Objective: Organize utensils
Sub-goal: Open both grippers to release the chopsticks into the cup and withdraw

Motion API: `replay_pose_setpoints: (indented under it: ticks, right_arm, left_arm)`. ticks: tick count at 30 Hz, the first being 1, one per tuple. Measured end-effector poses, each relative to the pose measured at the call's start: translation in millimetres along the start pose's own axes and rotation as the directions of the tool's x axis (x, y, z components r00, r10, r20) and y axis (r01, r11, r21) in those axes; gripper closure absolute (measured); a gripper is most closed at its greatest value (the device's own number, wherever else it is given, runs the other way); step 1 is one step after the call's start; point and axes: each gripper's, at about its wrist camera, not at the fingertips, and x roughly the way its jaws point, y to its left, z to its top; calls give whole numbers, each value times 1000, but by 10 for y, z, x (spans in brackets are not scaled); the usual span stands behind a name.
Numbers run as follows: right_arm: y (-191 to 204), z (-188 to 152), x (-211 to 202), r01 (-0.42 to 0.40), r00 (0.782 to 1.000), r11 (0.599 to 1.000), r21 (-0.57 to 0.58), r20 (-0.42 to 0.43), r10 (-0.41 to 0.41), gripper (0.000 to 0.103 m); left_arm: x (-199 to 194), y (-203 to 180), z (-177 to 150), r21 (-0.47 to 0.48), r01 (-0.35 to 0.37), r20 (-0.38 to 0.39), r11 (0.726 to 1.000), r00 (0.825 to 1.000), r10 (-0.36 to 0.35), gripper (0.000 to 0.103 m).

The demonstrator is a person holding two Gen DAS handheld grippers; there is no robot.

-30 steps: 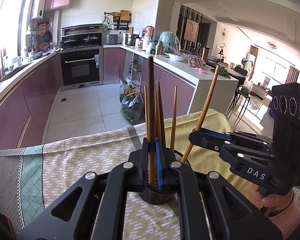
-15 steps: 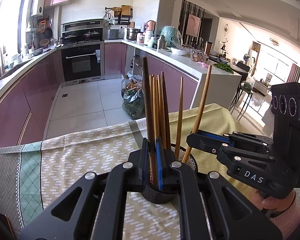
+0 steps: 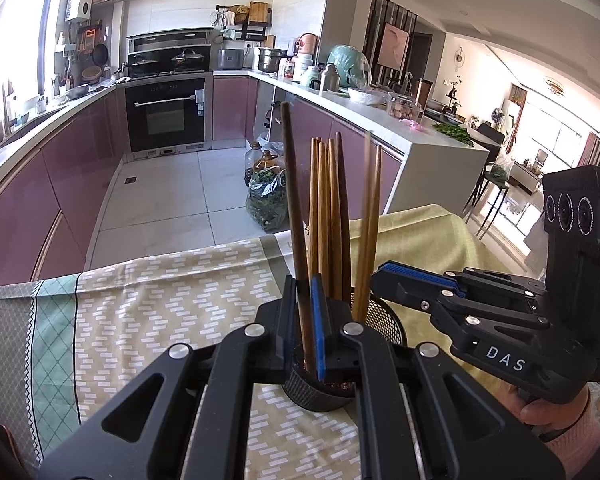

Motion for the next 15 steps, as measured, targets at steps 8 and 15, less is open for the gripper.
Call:
replay_pose_setpoints:
  ticks: [8, 15]
  right_arm:
    - [-17, -20, 10, 6, 1000, 1000, 4, -3, -6, 95]
    - [-6, -98, -74, 23, 1000, 1000, -18, 12, -23, 74]
  left_arm:
    - [78, 59, -75, -10, 11, -13, 1000, 1000, -11, 91]
    - [11, 121, -255, -28, -11, 11, 1000, 1000, 12, 66]
